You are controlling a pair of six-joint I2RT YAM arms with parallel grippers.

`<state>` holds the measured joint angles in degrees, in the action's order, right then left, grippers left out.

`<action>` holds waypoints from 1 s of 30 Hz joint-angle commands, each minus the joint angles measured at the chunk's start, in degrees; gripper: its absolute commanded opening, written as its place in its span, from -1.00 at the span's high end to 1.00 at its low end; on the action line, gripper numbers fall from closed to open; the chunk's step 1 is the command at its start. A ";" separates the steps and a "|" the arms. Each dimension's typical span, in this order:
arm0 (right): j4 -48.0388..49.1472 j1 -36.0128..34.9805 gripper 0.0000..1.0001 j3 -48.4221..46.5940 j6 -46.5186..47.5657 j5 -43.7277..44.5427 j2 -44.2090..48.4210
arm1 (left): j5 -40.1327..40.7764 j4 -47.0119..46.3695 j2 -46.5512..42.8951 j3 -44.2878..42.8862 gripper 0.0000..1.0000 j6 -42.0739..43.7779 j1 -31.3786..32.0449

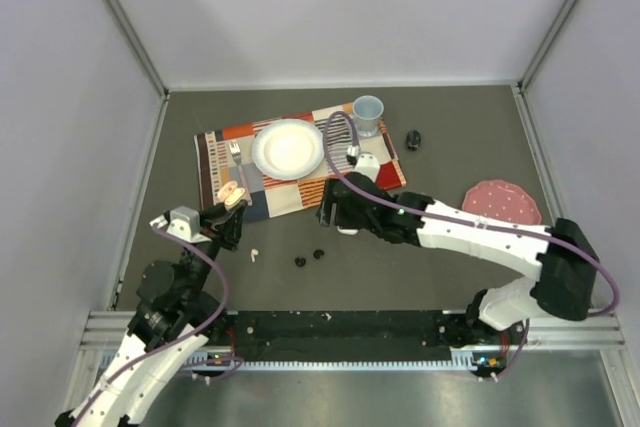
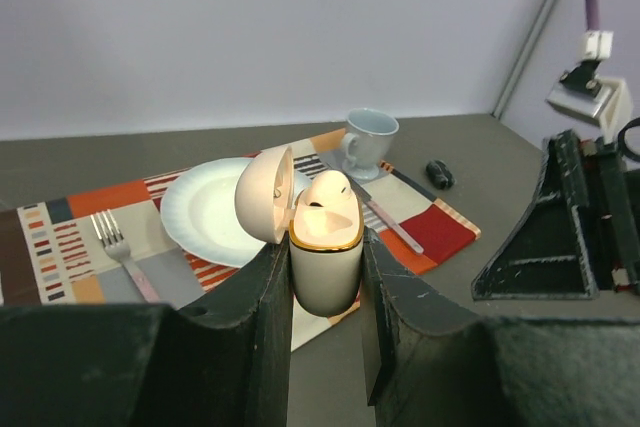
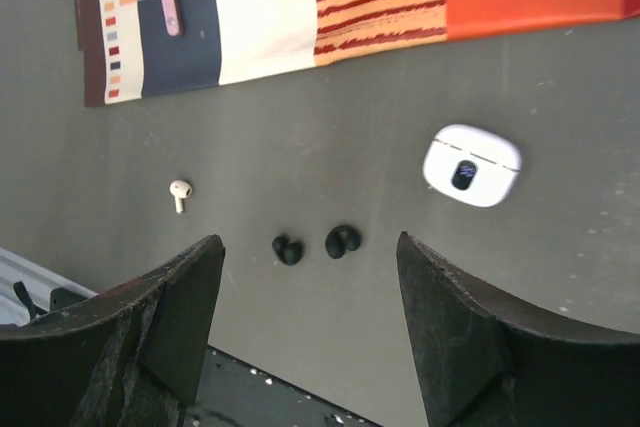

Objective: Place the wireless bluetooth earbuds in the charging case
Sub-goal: Pick up the left earbud from the center of the board.

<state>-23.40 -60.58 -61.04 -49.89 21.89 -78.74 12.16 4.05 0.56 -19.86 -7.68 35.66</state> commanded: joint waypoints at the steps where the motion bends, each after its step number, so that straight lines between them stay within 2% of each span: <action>1: -0.07 0.20 -0.40 -6.19 -5.04 -6.84 -5.88 | 5.58 1.48 -1.79 -3.95 1.00 0.73 -0.06; 4: 0.11 0.11 -0.37 -8.74 -6.62 -9.13 -10.37 | 9.35 2.19 -0.56 -4.58 1.00 1.53 -0.06; 9: 0.11 -0.07 -0.35 -12.43 -7.24 -10.64 -15.65 | 12.18 -2.80 4.44 -4.23 1.00 4.43 -0.06; 12: 0.11 -0.50 -0.35 -13.40 -6.71 -10.38 -16.45 | 11.13 -6.07 7.61 -2.73 1.00 5.13 -0.24; 16: 0.11 -0.51 -0.36 -12.97 -6.71 -8.45 -16.01 | 10.26 -9.93 7.61 -1.15 1.00 5.48 -2.17; 19: 0.19 -0.68 -0.36 -12.62 -7.24 -8.35 -15.92 | 6.22 -8.37 12.24 -2.37 1.00 5.40 -5.94; 20: 0.11 -0.60 -0.36 -12.62 -7.33 -8.35 -15.92 | 4.73 -7.93 14.10 -2.73 1.00 4.79 -9.17; 22: 0.19 -0.60 -0.36 -12.53 -7.42 -8.01 -15.74 | -4.39 -9.14 17.36 -1.78 1.00 1.11 -13.75; 23: 0.19 -0.60 -0.36 -12.44 -7.42 -8.00 -15.48 | -8.08 -12.72 17.81 -0.98 1.00 -0.48 -19.26; 24: 0.19 -0.60 -0.36 -12.44 -7.42 -7.92 -15.31 | -14.12 -14.06 18.25 -0.19 1.00 -2.23 -22.18; 27: 0.28 -0.60 -0.36 -12.53 -7.42 -8.09 -14.95 | -25.56 -19.25 19.65 1.57 1.00 -8.47 -33.26; 28: 0.28 -0.60 -0.36 -12.53 -7.42 -8.09 -15.04 | -27.35 -19.52 20.79 1.31 1.00 -9.01 -37.90; 30: 0.37 -0.68 -0.36 -12.96 -7.50 -8.27 -15.56 | -30.34 -19.52 21.24 0.52 1.00 -10.24 -41.44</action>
<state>-23.86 -60.95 -71.37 -56.82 12.78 -95.53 -3.90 -6.68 20.86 -18.35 -11.77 2.09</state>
